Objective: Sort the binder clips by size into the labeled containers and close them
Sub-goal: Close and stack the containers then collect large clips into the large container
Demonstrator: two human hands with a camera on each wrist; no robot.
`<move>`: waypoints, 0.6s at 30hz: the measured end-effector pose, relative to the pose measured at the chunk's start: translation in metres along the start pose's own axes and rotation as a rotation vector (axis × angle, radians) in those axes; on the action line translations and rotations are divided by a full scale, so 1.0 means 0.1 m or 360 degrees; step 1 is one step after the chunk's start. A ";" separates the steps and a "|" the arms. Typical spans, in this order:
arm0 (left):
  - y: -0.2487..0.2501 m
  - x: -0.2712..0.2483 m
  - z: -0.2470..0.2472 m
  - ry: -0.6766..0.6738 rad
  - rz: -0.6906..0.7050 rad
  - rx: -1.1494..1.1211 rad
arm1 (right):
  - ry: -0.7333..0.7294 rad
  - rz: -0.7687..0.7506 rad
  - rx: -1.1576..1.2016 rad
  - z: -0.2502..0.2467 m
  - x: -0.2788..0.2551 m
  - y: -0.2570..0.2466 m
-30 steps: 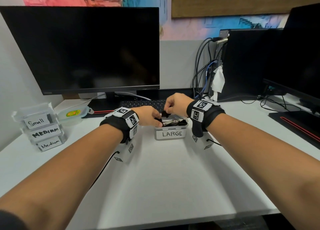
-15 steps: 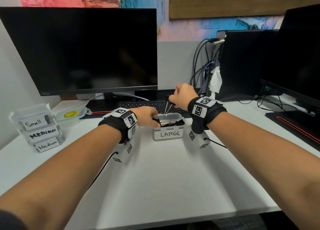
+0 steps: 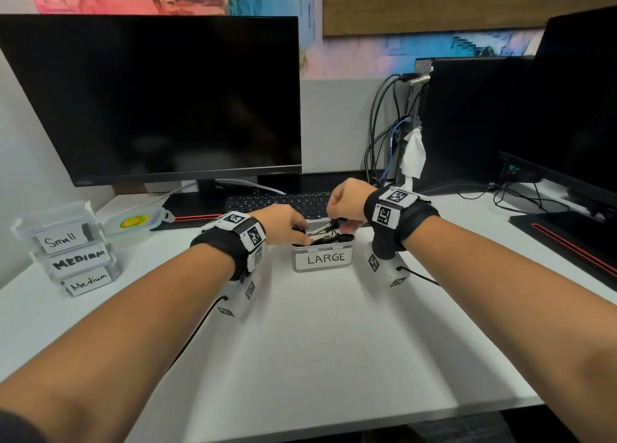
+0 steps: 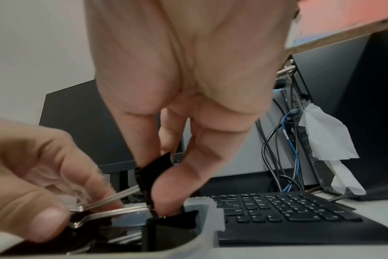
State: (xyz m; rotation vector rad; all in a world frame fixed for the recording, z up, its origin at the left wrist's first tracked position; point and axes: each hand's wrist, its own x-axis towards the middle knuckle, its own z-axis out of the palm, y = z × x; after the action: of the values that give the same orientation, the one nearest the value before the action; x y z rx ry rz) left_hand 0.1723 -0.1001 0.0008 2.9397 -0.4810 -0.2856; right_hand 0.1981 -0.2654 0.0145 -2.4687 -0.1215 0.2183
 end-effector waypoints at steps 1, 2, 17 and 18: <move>0.00 0.01 0.00 0.0017 -0.0003 -0.0001 | -0.0050 0.0011 0.0010 -0.01 0.00 0.01; -0.01 0.02 0.00 0.0029 -0.0012 -0.0008 | -0.0094 0.0026 0.0047 -0.02 0.00 0.01; -0.01 0.15 0.04 0.0191 -0.0021 -0.0029 | 0.0010 -0.0090 -0.0719 0.02 0.02 0.02; 0.01 0.15 0.03 0.0187 -0.0012 -0.0012 | 0.0021 -0.0126 -0.0724 0.01 0.03 0.03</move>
State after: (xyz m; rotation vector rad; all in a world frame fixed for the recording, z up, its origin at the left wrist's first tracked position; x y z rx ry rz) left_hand 0.1849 -0.1061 -0.0047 2.9306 -0.4513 -0.1148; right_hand 0.2007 -0.2665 0.0115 -2.9089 -0.2902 0.1527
